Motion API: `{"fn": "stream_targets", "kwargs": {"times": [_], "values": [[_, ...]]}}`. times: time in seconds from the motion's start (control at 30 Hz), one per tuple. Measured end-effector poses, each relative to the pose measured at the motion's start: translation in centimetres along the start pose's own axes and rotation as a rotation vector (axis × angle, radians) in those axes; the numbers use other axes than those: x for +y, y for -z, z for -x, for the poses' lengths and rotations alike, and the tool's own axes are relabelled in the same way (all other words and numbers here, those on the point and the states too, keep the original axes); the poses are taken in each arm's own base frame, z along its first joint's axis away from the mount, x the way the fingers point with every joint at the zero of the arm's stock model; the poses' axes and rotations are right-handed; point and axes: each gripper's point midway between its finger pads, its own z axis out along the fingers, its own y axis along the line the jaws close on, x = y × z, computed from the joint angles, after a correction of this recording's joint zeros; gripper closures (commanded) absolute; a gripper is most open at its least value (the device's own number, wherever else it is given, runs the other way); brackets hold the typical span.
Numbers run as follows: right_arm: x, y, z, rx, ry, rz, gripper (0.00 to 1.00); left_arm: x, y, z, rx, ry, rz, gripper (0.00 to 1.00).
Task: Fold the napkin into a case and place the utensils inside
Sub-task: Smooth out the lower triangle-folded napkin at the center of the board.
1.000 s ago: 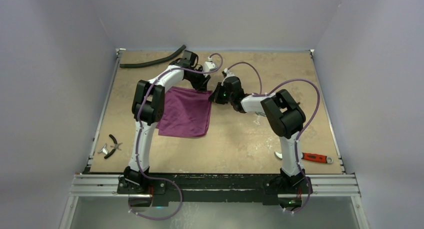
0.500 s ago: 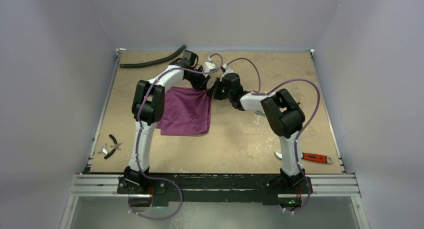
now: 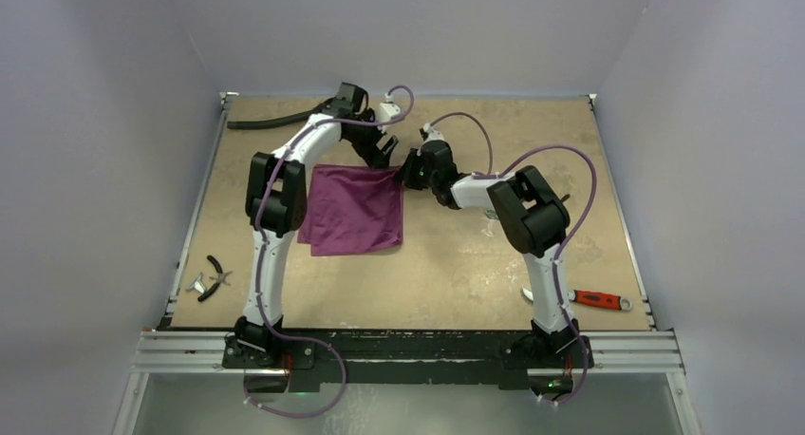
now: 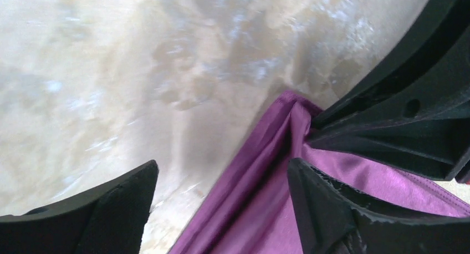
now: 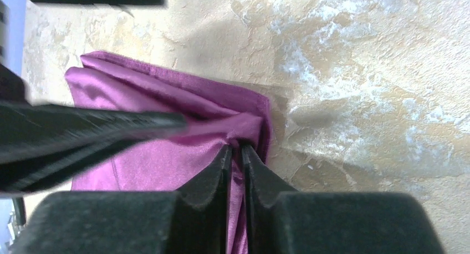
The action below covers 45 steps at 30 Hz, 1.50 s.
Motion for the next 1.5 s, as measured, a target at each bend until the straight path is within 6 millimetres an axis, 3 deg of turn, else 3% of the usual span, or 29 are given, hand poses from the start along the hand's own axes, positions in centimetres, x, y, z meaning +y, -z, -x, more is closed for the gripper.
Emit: {"fn": "stream_targets", "kwargs": {"times": [0.17, 0.2, 0.27, 0.33, 0.43, 0.53, 0.63, 0.83, 0.93, 1.07, 1.2, 1.33, 1.5], "values": [[-0.2, 0.3, 0.6, -0.018, 0.021, -0.02, 0.64, 3.5, 4.6, 2.5, -0.055, 0.036, 0.096, 0.08], [-0.2, 0.4, 0.7, -0.016, 0.024, -0.026, 0.59, 4.4, 6.7, 3.1, -0.073, 0.039, 0.126, 0.09], [-0.3, 0.9, 0.9, -0.013, 0.032, -0.044, 0.56, 4.7, 8.6, 3.3, -0.082, 0.035, 0.144, 0.13], [-0.4, 1.3, 1.1, -0.009, 0.042, -0.06, 0.56, 4.2, 10.7, 2.5, -0.073, 0.026, 0.158, 0.2], [-0.4, 2.0, 1.7, -0.01, 0.052, -0.077, 0.57, 1.7, 11.9, 0.3, -0.029, 0.026, 0.131, 0.3], [0.2, 2.7, 2.6, -0.024, 0.062, -0.079, 0.62, -0.8, 10.8, -1.9, 0.021, 0.033, 0.075, 0.4], [1.5, 2.7, 3.6, -0.028, 0.066, -0.046, 0.67, -1.9, 9.4, -3.3, 0.059, 0.043, 0.038, 0.47], [5.1, 2.3, 5.5, -0.028, 0.074, 0.078, 0.84, -0.4, 7.7, -5.3, 0.092, 0.08, 0.034, 0.53], [5.5, 1.5, 5.4, -0.016, 0.07, 0.115, 0.89, 1.3, 6.7, -6.7, 0.111, 0.109, 0.049, 0.55], [3.4, -0.1, 3.4, 0.042, 0.038, 0.11, 0.92, 2.6, 6.4, -8.4, 0.134, 0.14, 0.064, 0.57], [-0.3, -1.6, 1.7, 0.095, -0.015, 0.075, 0.94, 3.4, 6.6, -8.2, 0.122, 0.129, 0.088, 0.58], [-1.3, -1.5, 2.9, 0.073, -0.027, 0.076, 0.91, 4.0, 6.5, -8.0, 0.116, 0.106, 0.107, 0.59], [-1.7, -1.4, 3.4, 0.064, -0.025, 0.08, 0.75, 4.9, 6.3, -7.7, 0.105, 0.091, 0.141, 0.56]]}}
